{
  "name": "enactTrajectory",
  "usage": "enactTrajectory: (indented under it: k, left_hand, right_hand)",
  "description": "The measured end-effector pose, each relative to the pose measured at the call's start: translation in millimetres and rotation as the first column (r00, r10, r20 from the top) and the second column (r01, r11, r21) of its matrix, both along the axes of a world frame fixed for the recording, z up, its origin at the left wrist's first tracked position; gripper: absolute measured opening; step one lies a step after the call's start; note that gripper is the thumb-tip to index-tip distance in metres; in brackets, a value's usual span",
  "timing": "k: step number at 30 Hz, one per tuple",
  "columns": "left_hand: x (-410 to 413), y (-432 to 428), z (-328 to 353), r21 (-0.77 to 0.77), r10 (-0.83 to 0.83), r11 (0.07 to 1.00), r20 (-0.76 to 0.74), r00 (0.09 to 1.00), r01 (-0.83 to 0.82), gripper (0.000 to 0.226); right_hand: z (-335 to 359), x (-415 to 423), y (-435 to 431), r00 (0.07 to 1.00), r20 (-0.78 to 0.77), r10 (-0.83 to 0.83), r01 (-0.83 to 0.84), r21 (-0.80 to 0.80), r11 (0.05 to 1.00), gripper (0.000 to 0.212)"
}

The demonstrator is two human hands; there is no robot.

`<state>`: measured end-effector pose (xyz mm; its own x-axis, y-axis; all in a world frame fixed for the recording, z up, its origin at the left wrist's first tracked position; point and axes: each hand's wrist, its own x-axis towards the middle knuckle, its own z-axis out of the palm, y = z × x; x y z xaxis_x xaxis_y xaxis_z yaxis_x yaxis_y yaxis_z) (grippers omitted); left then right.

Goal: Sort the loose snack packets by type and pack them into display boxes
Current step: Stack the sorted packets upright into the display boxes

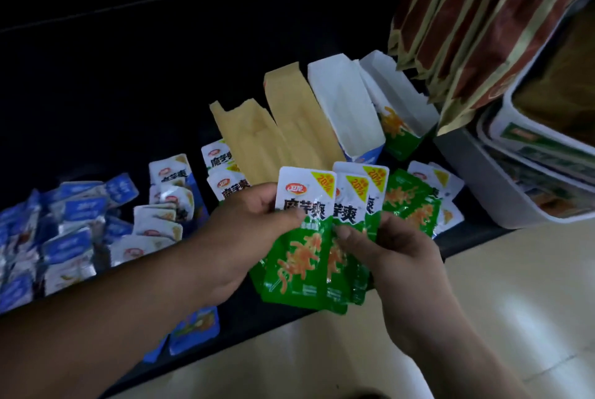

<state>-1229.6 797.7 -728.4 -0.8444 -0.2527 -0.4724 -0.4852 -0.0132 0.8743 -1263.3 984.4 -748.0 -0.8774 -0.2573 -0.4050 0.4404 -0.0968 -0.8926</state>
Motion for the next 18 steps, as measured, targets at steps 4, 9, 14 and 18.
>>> enactTrajectory:
  k: [4, 9, 14, 18]
  left_hand:
    - [17, -7, -6, -0.149, -0.077, 0.985, 0.035, 0.996, 0.081, 0.033]
    - [27, -25, -7, -0.006, 0.013, 1.0, 0.08, 0.997, -0.013, 0.031]
    - [43, -45, -9, -0.035, 0.149, 0.989, 0.074, 0.986, -0.147, 0.041]
    - [63, -39, -8, -0.047, 0.178, 0.983, 0.07, 0.982, -0.175, 0.025]
  right_hand:
    - [-1, 2, -5, 1.0, 0.014, 0.012, -0.012, -0.011, 1.0, 0.016]
    - [2, 6, -24, 0.997, 0.029, 0.067, -0.066, -0.043, 0.997, 0.023]
    - [-1, 16, -38, 0.995, 0.042, 0.085, -0.083, -0.05, 0.995, 0.006]
    - [-7, 34, -65, 0.977, 0.017, 0.214, -0.214, -0.002, 0.977, 0.015]
